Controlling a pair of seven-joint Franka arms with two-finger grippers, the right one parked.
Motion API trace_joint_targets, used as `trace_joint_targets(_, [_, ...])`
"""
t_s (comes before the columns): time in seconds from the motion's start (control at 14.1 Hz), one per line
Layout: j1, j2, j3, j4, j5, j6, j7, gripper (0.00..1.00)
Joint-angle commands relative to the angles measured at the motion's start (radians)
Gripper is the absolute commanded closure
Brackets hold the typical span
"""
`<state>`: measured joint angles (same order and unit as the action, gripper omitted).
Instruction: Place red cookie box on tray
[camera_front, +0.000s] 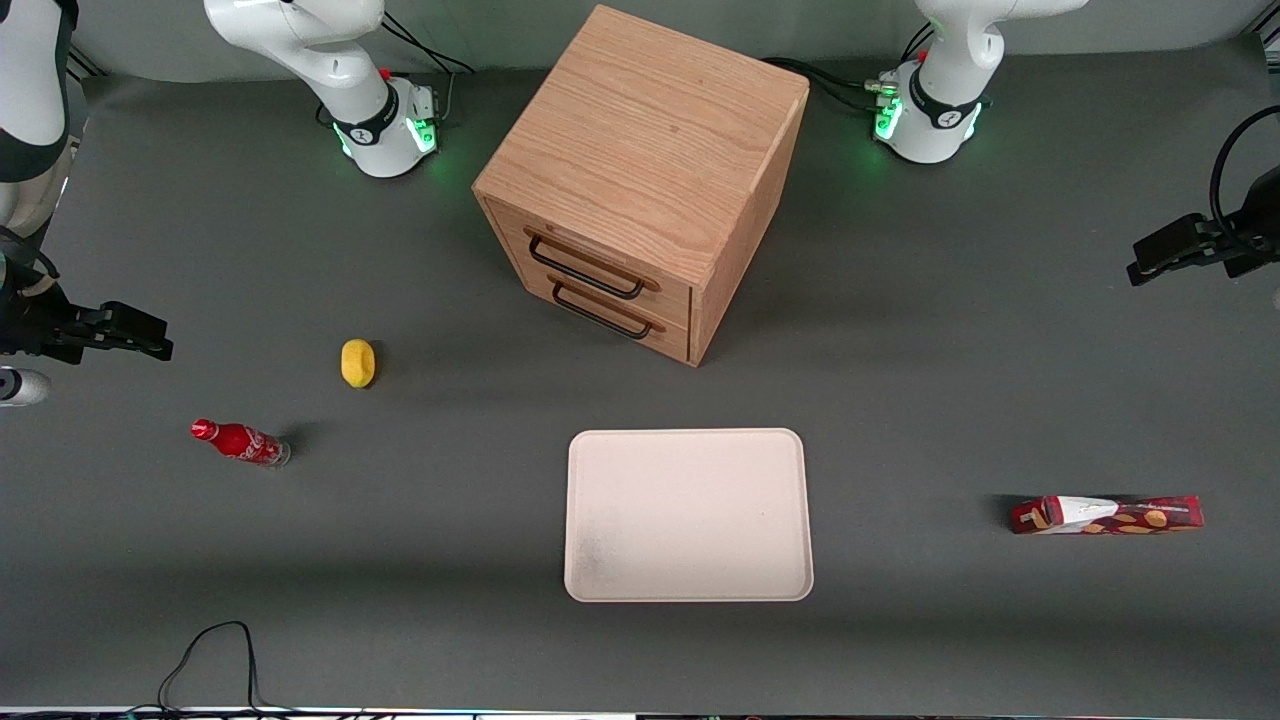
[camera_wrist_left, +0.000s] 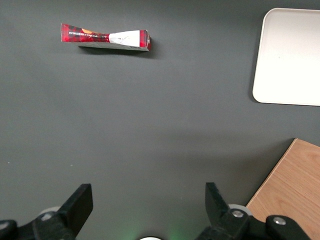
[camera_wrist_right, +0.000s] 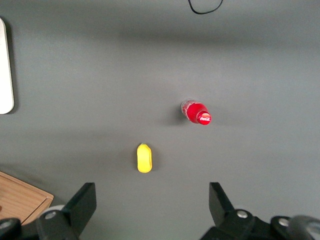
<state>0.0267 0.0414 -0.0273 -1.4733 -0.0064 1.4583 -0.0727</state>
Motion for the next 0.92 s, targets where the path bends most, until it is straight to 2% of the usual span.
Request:
trace_joint_targets(0.0, [-0.007, -0.012, 0.001, -0.015, 0.013, -0.006, 0.014, 0.00])
trace_joint_targets(0.42, [-0.001, -0.008, 0.001, -0.009, 0.014, 0.000, 0.016, 0.00])
trace_joint_targets(0.64, [-0.001, 0.064, 0.003, 0.068, 0.026, 0.013, 0.016, 0.00])
trace_joint_targets(0.85, [0.027, 0.202, 0.004, 0.206, 0.028, 0.019, 0.016, 0.00])
